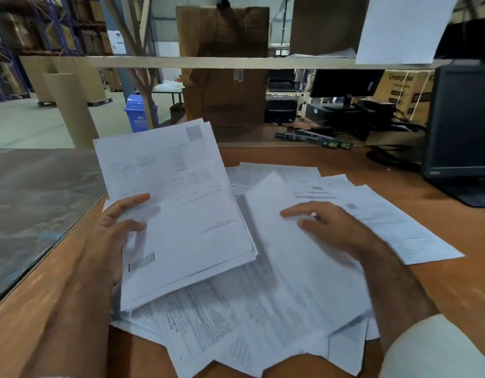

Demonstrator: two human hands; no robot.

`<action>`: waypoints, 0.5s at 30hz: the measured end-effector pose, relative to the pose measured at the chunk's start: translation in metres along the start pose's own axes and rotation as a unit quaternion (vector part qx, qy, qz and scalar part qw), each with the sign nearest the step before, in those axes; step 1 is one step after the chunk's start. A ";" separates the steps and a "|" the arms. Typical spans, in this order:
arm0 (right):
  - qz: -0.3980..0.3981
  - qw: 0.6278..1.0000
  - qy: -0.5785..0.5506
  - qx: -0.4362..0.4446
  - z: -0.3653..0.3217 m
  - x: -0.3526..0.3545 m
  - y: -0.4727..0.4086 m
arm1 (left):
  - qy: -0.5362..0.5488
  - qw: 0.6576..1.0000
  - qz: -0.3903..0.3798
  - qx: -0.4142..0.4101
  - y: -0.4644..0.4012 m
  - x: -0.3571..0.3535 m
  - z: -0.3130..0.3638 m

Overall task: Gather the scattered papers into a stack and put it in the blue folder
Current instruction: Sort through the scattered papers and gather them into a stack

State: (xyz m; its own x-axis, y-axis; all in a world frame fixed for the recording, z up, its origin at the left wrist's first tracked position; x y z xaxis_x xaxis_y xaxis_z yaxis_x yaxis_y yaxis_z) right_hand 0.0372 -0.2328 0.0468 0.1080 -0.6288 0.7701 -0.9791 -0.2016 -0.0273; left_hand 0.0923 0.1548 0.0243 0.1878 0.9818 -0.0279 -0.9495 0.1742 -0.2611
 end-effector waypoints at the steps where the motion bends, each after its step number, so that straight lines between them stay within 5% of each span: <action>1: 0.058 0.998 -0.038 -0.010 0.003 0.007 0.005 | -0.011 1.000 -0.001 0.008 0.001 -0.003 0.000; 7: 0.247 0.933 -0.260 0.042 0.011 0.044 0.029 | -0.103 0.993 0.016 0.062 -0.005 -0.008 -0.031; 11: 0.229 0.878 -0.413 0.083 0.010 0.049 0.036 | -0.078 0.996 0.003 0.048 -0.005 -0.019 -0.021; 15: 0.162 0.946 -0.277 0.039 0.007 0.024 0.014 | -0.082 0.995 -0.063 0.001 -0.004 -0.049 -0.011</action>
State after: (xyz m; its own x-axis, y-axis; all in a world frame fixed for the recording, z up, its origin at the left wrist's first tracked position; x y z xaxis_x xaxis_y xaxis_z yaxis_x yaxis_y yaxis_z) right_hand 0.0277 -0.2562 0.0605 -0.1010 -0.9600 0.2611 -0.9627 0.0281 -0.2691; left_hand 0.0894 0.1053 0.0156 0.2624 0.9513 0.1620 -0.9216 0.2968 -0.2502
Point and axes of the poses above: each hand's wrist, its own y-axis away from the middle knuckle, its own x-axis out of the back of the hand, z = x × y, the point moved 2 cm from there along -y, towards the middle knuckle, and after that the axes turned 12 degrees about -z, right-handed, at the moved point
